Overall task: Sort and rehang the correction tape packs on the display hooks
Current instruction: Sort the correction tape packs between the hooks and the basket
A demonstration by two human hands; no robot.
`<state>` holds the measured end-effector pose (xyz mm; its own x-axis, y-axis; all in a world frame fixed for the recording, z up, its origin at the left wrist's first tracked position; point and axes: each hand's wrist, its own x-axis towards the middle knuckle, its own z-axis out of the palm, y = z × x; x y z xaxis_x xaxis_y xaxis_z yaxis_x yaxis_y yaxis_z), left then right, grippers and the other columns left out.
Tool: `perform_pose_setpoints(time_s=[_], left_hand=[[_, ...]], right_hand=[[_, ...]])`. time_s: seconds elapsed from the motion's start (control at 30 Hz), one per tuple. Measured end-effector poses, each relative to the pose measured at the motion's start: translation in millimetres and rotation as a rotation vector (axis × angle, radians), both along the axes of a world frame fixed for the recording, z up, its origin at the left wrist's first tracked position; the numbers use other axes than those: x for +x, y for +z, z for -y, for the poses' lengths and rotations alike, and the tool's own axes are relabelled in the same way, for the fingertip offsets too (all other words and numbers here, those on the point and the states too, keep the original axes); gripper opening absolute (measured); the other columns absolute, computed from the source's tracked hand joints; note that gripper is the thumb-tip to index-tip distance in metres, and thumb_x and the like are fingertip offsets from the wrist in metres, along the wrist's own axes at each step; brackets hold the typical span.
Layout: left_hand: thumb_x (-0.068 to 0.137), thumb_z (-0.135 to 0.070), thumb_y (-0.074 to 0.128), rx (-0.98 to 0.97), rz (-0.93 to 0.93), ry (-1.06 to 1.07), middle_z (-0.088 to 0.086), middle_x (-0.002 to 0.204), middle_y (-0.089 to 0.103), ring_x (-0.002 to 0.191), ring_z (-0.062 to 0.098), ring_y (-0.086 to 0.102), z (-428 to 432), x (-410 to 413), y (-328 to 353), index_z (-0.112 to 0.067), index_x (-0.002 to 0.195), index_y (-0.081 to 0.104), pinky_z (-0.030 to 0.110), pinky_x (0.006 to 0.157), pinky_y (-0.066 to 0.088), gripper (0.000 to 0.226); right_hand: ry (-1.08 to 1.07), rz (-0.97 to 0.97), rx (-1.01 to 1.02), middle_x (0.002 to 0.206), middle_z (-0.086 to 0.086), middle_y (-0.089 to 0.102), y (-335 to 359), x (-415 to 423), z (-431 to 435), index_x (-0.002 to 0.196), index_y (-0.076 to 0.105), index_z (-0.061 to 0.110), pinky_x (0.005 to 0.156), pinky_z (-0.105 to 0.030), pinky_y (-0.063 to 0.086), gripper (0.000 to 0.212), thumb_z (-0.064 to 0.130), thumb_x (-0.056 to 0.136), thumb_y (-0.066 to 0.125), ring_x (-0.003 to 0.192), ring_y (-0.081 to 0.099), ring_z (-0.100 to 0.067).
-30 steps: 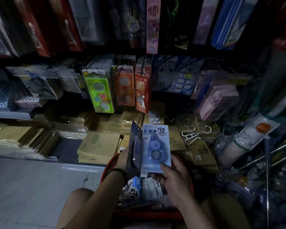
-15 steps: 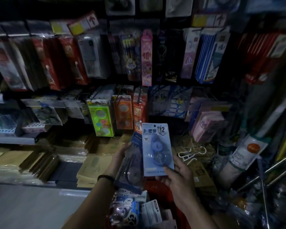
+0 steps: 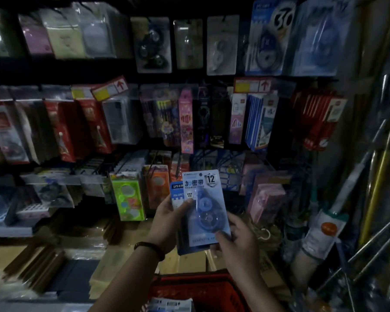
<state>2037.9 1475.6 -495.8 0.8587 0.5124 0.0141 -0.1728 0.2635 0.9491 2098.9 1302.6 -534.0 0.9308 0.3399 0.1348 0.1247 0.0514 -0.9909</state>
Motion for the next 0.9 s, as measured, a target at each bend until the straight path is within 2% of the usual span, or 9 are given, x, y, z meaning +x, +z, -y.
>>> perform_pose_setpoints(time_s=[0.07,0.13,0.2,0.27,0.37,0.47,0.6,0.73,0.9], left_hand=[[0.09,-0.027,0.076,0.018,0.029,-0.005,0.014,0.128,0.076,0.114,0.039,0.076,-0.6,7.7,14.3,-0.022,0.131,0.065,0.061,0.091,0.063,0.043],[0.09,-0.026,0.077,0.036,0.075,-0.004,0.013,0.129,0.076,0.115,0.038,0.076,0.0,16.1,31.6,-0.022,0.134,0.063,0.061,0.091,0.063,0.046],[0.091,-0.025,0.078,0.04,0.121,-0.007,0.013,0.129,0.076,0.115,0.039,0.075,3.4,26.3,49.6,-0.023,0.133,0.064,0.061,0.091,0.063,0.045],[0.092,-0.024,0.078,0.03,0.152,-0.018,0.013,0.129,0.076,0.115,0.039,0.076,9.6,37.7,66.4,-0.025,0.131,0.065,0.06,0.088,0.064,0.041],[0.09,-0.027,0.08,0.069,0.184,-0.023,0.01,0.127,0.077,0.113,0.036,0.077,21.0,53.4,93.7,-0.028,0.127,0.068,0.052,0.085,0.066,0.039],[0.087,-0.029,0.08,0.15,0.194,-0.066,0.01,0.125,0.078,0.114,0.033,0.077,29.9,66.5,124.2,-0.029,0.121,0.072,0.057,0.094,0.063,0.035],[0.094,-0.015,0.075,0.104,0.162,-0.213,0.023,0.126,0.075,0.114,0.043,0.074,37.3,85.0,160.0,-0.01,0.129,0.07,0.059,0.093,0.062,0.036],[0.102,-0.013,0.068,0.078,0.218,-0.234,0.025,0.123,0.076,0.112,0.046,0.075,45.4,105.2,203.8,-0.006,0.126,0.073,0.061,0.089,0.063,0.026],[0.094,-0.015,0.074,0.301,0.282,-0.12,0.013,0.119,0.08,0.11,0.033,0.078,41.6,126.8,259.5,-0.01,0.123,0.076,0.056,0.095,0.063,0.029]], right_hand=[[-0.041,0.098,-0.104,0.111,0.008,0.076,15.3,4.4,1.8,0.138,0.062,0.031,0.079,-0.047,0.065,0.051,0.011,0.093,0.076,0.093,0.076,-0.018],[-0.132,0.316,-0.262,0.134,0.008,0.058,34.5,10.6,6.1,0.146,0.053,0.034,0.096,-0.039,0.06,0.065,0.021,0.089,0.08,0.122,0.06,-0.013],[-0.207,0.621,-0.366,0.139,0.008,0.044,58.0,19.0,9.6,0.149,0.051,0.029,0.1,-0.023,0.049,0.075,0.031,0.083,0.085,0.126,0.044,-0.007],[-0.2,0.77,-0.402,0.137,0.006,0.044,83.0,28.0,9.2,0.149,0.054,0.021,0.101,-0.014,0.041,0.08,0.033,0.078,0.089,0.126,0.043,-0.008],[-0.21,0.788,-0.387,0.137,0.007,0.045,113.9,42.6,12.2,0.151,0.052,0.017,0.105,-0.029,0.05,0.083,0.031,0.079,0.089,0.13,0.046,-0.012],[-0.251,0.795,-0.397,0.14,0.012,0.046,138.9,59.6,21.6,0.156,0.049,0.019,0.106,-0.03,0.05,0.082,0.04,0.085,0.084,0.131,0.048,-0.01],[-0.269,0.743,-0.294,0.14,0.018,0.048,173.6,87.3,33.9,0.155,0.049,0.025,0.108,-0.035,0.052,0.076,0.035,0.088,0.083,0.132,0.051,-0.006],[-0.328,0.836,-0.315,0.132,0.023,0.05,216.0,124.2,53.9,0.154,0.047,0.036,0.1,-0.021,0.05,0.079,0.038,0.084,0.084,0.121,0.051,0.003],[-0.494,0.897,-0.413,0.124,0.02,0.05,271.2,177.3,84.2,0.154,0.048,0.038,0.092,-0.013,0.039,0.075,0.041,0.088,0.081,0.109,0.045,0.005]])
